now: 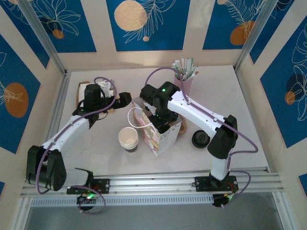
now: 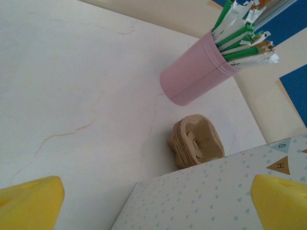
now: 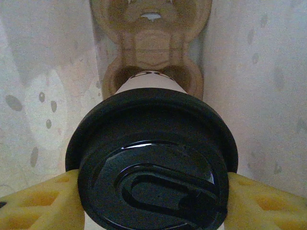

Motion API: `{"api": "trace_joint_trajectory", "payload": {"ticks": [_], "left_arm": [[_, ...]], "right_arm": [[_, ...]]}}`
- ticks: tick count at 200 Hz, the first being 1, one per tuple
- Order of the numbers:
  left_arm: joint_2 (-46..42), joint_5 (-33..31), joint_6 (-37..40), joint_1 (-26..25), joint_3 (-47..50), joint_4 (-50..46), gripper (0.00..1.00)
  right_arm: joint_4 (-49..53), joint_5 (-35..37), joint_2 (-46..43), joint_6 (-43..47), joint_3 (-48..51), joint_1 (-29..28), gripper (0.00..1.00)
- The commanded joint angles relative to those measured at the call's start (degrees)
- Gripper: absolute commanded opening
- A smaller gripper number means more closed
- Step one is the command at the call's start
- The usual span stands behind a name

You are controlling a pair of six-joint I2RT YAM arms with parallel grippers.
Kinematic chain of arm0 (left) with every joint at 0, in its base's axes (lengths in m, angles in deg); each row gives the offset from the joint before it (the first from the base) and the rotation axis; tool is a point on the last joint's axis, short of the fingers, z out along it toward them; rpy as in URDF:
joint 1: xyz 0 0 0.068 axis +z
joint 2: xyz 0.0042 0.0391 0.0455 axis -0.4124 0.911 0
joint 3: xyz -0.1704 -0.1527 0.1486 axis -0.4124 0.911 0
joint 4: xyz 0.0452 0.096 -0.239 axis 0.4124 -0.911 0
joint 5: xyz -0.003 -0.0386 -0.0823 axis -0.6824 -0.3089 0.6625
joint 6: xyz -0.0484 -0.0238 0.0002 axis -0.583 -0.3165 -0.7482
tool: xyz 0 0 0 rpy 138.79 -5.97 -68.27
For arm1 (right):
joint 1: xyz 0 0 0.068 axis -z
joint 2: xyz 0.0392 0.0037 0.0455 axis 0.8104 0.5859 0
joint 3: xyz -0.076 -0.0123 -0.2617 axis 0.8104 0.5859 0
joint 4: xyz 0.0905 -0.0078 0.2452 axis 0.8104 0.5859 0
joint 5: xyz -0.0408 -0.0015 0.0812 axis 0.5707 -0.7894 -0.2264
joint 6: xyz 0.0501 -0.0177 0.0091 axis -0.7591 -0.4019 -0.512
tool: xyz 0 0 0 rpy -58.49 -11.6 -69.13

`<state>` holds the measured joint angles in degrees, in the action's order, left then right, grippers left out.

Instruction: Pack the takeout coffee

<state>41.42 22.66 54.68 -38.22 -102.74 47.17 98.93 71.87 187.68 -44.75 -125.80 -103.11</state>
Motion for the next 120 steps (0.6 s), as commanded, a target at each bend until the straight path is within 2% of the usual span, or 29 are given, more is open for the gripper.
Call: {"api": "trace_joint_trajectory", "payload": {"ticks": [1,120], "left_arm": [[-1.04,0.01,1.29,0.51,-0.02,-0.08,1.0],[-0.72,0.08,1.36,0.51,-0.02,0.11,1.0]], "right_arm": [[1.31,1.02,0.52,-0.62,-0.09,0.37,0.6],[2.28,0.71,1.45,-0.78,-0.96,0.45,0.59]]}}
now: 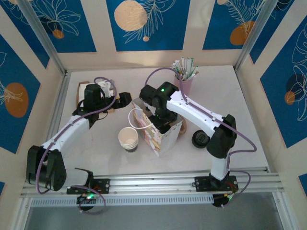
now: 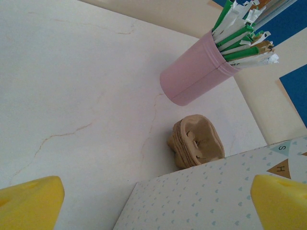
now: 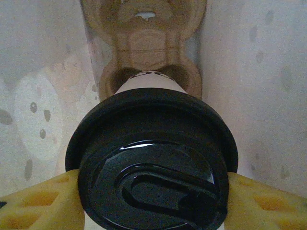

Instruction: Pack the takeout coffee

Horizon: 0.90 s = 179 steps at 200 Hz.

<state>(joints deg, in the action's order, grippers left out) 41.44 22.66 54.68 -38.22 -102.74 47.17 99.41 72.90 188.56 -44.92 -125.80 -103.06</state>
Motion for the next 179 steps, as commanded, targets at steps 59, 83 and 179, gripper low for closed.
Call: {"api": "trace_joint_trajectory", "payload": {"ticks": [59,83,179], "left_arm": [[-0.75,0.08,1.42,0.51,-0.04,0.1,1.0],[-0.68,0.15,1.37,0.51,-0.04,0.1,1.0],[-0.42,0.17,1.46,0.51,-0.22,0.2,1.0]], "right_arm": [[2.13,-0.68,1.26,-0.72,-0.92,0.76,0.6],[2.39,-0.38,1.71,-0.89,-0.93,0.94,0.6],[3.56,-0.93,2.64,-0.99,-1.89,1.12,0.6]]}}
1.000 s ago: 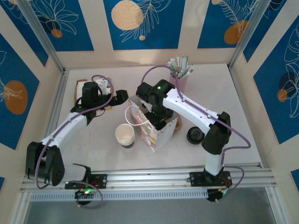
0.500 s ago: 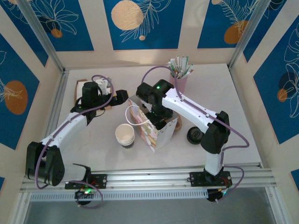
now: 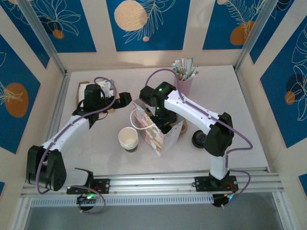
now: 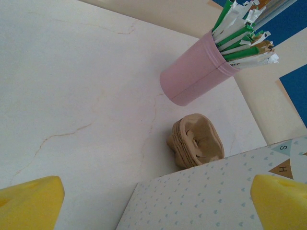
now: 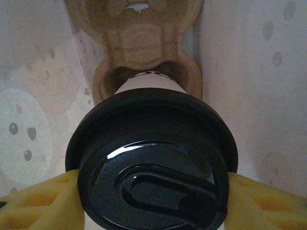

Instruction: Pack the takeout coffee

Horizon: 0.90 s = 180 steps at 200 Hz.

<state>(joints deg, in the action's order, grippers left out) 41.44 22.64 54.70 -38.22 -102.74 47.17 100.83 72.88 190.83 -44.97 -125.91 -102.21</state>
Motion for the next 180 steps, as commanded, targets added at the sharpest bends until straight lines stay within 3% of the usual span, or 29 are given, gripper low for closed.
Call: {"api": "trace_joint_trajectory", "payload": {"ticks": [1,180], "left_arm": [[-0.44,0.19,1.44,0.51,-0.22,0.2,1.0],[-0.36,0.25,1.09,0.51,0.13,0.67,1.0]], "right_arm": [[2.14,-0.9,0.37,-0.97,-1.83,0.26,0.6],[2.03,-1.41,0.27,-0.72,-1.74,0.26,0.6]]}}
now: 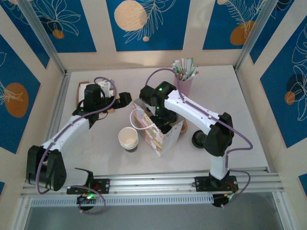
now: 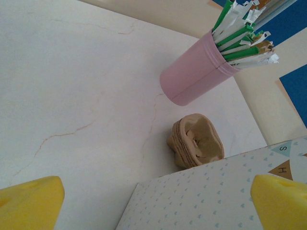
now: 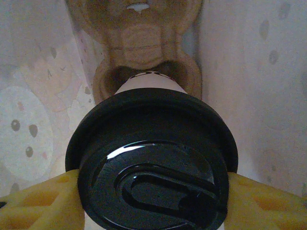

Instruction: Pack the takeout coffee

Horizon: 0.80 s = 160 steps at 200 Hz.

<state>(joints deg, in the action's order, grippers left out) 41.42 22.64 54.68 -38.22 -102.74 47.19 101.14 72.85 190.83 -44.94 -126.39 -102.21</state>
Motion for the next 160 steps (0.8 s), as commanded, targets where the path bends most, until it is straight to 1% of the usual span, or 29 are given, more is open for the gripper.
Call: {"api": "trace_joint_trajectory", "payload": {"ticks": [1,160], "left_arm": [[-0.35,0.26,1.11,0.46,0.13,0.63,1.0],[-0.6,0.33,1.04,0.51,0.31,0.72,1.0]], "right_arm": [[1.74,-1.38,0.28,-0.75,-1.23,0.26,0.6],[-0.39,-2.36,0.29,-0.02,-0.3,0.35,0.59]]}}
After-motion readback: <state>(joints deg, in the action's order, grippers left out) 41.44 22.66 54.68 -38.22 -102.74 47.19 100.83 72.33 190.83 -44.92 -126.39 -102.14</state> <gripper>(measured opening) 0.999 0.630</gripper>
